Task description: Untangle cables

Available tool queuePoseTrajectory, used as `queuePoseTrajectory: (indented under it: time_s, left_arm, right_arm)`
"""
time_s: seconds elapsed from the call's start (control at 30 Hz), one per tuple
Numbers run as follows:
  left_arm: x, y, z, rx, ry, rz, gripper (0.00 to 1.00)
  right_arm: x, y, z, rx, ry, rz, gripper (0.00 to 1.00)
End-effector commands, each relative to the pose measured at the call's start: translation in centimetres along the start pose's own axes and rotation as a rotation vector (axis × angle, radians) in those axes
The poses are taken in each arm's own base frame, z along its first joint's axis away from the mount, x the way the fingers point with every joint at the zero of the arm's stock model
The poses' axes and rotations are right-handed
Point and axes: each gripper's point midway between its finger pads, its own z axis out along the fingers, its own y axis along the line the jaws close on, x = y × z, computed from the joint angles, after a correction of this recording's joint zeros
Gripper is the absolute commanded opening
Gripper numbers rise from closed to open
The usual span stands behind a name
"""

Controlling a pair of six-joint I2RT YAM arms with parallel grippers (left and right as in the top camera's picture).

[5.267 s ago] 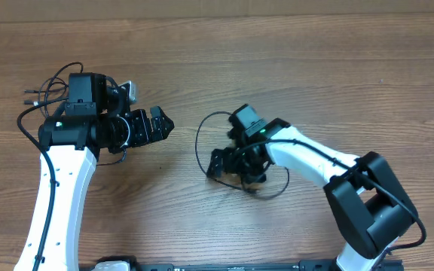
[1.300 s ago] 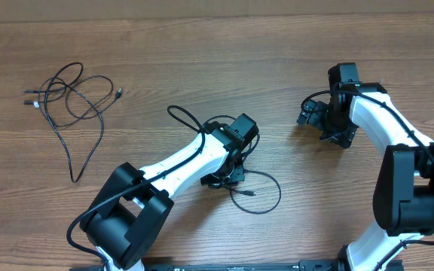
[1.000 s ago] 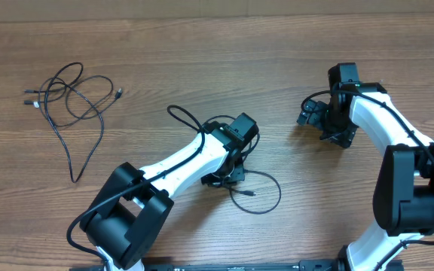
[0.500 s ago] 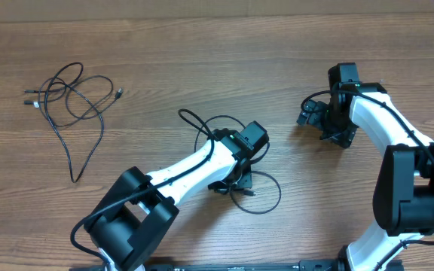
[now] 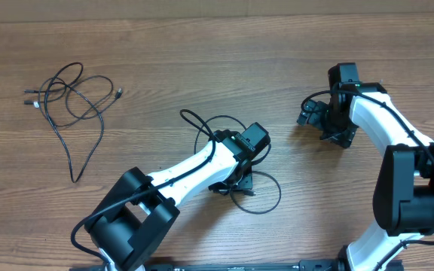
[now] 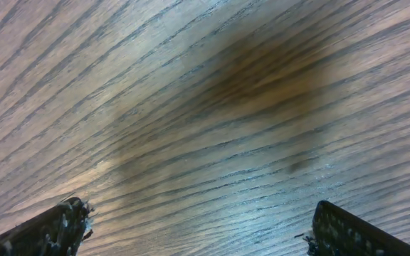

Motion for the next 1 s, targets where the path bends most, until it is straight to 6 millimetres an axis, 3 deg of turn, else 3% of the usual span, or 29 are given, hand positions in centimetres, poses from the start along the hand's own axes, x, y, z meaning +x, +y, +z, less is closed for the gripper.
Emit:
queuePoseTrajectory:
  time_s: [0.0,0.2,0.47,0.7,0.83,0.97]
  left_arm:
    - [-0.2,0.4,0.5,-0.025,-0.006,0.019,0.19]
    - [-0.7,-0.1,1.2,-0.014,-0.015,0.019,0.2]
    - [-0.8,0.6,2.5,-0.041,0.015,-0.007,0.04]
    - [-4.4,3.2,1.1,-0.055,-0.015,-0.053,0.04]
    - [-7.7,5.3,0.2,-0.022,-0.053,-0.105,0.04]
    - [-9.1,6.9,0.0,-0.009,-0.061,-0.146,0.04]
  right_arm:
    - [-0.7,0.1,-0.4,-0.001,-0.022,-0.003,1.0]
    - [-0.7,0.1,-0.4,-0.001,-0.022,-0.003,1.0]
    - [-0.7,0.1,-0.4,-0.001,-0.022,-0.003,1.0]
    - [-0.7,0.1,-0.4,-0.001,-0.022,-0.003,1.0]
    - [-0.7,0.1,-0.4,-0.001,-0.022,-0.003,1.0]
    - [-0.7,0.1,-0.4,-0.001,-0.022,-0.003,1.0]
